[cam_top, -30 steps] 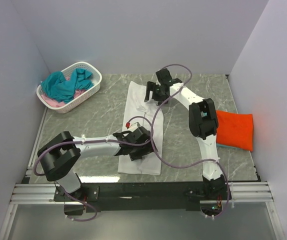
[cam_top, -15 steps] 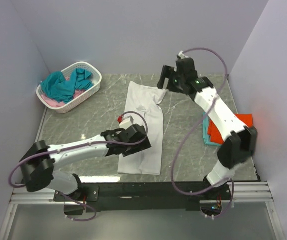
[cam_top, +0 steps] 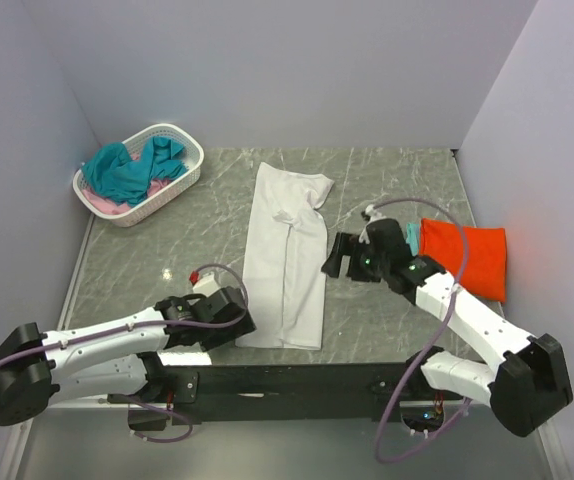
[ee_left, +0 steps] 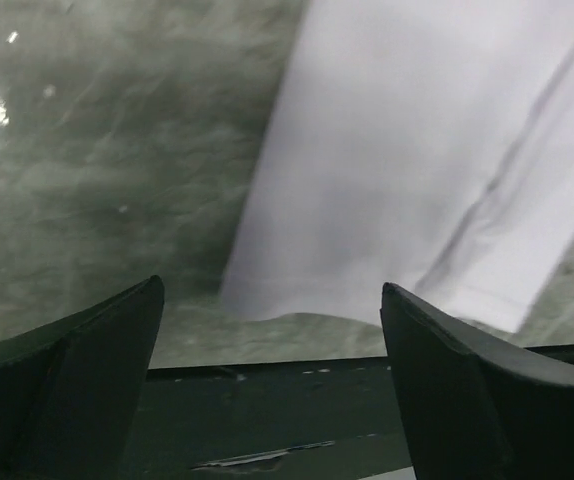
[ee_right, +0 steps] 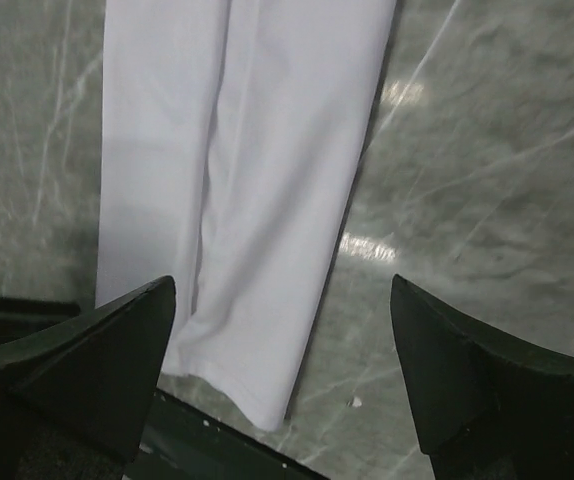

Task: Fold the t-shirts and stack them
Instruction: Fold the tshirt

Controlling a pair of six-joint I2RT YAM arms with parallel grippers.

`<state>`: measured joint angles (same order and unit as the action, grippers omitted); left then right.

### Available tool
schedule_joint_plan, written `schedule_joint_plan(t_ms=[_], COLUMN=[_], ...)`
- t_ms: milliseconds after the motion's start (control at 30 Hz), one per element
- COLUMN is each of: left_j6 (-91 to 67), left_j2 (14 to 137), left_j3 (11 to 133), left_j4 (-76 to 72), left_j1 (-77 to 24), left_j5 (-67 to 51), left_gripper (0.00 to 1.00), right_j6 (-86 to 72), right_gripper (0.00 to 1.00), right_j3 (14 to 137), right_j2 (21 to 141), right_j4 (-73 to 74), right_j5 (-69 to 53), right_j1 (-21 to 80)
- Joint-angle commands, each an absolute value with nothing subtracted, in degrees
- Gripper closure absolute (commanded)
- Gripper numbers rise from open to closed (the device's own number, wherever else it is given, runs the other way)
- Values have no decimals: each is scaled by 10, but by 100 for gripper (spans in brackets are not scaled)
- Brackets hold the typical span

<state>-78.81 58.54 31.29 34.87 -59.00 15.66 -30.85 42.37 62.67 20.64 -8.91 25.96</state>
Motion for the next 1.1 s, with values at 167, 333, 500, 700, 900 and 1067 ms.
schedule_joint_plan(t_ms=[167, 333, 500, 700, 900, 1067], left_j6=[-836, -855, -880, -888, -892, -892], left_j2=[552, 554, 562, 567, 570, 570], left_j3=[241, 228, 217, 208, 199, 186], left_j4=[296, 301, 307, 298, 285, 266], left_j1=[-588, -588, -589, -588, -588, -589], left_j5=[96, 111, 126, 118, 104, 91], left_gripper=[32, 55, 71, 93, 99, 99], right_j6=[-366, -374, -383, -412, -448, -460], right_gripper=[9, 12, 15, 24, 27, 30], right_j3=[347, 349, 345, 330, 320, 333], right_j2=[606, 614, 624, 635, 676, 724], right_j4=[197, 225, 257, 289, 266, 232], right_j5=[-70, -56, -40, -37, -31, -24], right_j1=[357, 401, 446, 531, 586, 610])
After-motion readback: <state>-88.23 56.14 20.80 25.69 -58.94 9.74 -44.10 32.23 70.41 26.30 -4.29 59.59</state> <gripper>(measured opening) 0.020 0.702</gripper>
